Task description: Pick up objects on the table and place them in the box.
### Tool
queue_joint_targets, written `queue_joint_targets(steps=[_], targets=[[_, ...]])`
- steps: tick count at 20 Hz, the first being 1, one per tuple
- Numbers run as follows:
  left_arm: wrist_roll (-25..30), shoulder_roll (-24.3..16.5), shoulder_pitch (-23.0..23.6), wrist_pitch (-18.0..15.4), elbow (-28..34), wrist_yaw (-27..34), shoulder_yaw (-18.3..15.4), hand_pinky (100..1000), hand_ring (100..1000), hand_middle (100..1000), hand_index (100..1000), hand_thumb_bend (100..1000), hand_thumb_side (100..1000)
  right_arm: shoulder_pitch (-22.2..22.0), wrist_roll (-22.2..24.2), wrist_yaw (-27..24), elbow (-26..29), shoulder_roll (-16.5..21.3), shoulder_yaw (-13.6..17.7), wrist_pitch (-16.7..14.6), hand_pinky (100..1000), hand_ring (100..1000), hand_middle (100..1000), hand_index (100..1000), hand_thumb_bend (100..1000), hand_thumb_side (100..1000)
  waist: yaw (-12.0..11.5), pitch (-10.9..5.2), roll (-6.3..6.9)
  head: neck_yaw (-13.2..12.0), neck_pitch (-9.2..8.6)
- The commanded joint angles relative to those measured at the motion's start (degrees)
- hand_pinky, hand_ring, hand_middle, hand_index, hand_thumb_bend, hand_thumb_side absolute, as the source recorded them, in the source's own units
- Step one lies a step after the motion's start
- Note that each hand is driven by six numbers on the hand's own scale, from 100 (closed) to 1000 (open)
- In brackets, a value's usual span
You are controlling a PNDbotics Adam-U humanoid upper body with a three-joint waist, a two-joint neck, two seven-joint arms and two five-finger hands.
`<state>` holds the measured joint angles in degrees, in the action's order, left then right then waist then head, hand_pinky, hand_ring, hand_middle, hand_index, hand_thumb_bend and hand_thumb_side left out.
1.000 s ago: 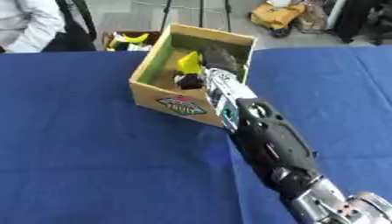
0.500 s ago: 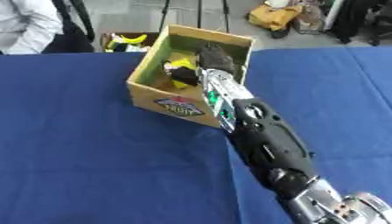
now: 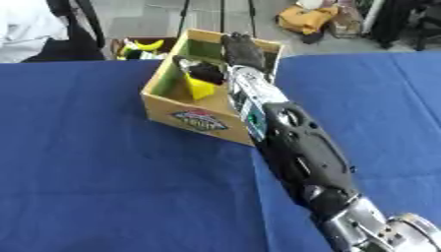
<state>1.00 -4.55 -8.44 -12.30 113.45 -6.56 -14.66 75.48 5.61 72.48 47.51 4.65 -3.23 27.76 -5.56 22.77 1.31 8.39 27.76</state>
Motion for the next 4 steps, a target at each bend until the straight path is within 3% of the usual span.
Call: queue_joint_targets(steps=[1, 4], targets=[[-0.2, -0.8, 0.1, 0.0, 1.1, 0.3, -0.2, 439, 593, 628, 900, 115, 969, 2.5, -1.6, -1.7, 4.2, 2.7, -0.1, -1.4, 809, 1000, 858, 898, 627, 905, 0.3, -2.05, 0.42, -0.9, 0.83], [-0.6, -0.9, 0.2, -0.1, 1.1, 0.2, -0.4, 439, 593, 629, 900, 115, 969, 2.0, -4.0, -4.2, 8.1, 4.8, -1.3, -3.8, 812, 1000, 846, 889, 579, 842, 0.8, -2.21, 0.61, -2.0, 1.72]])
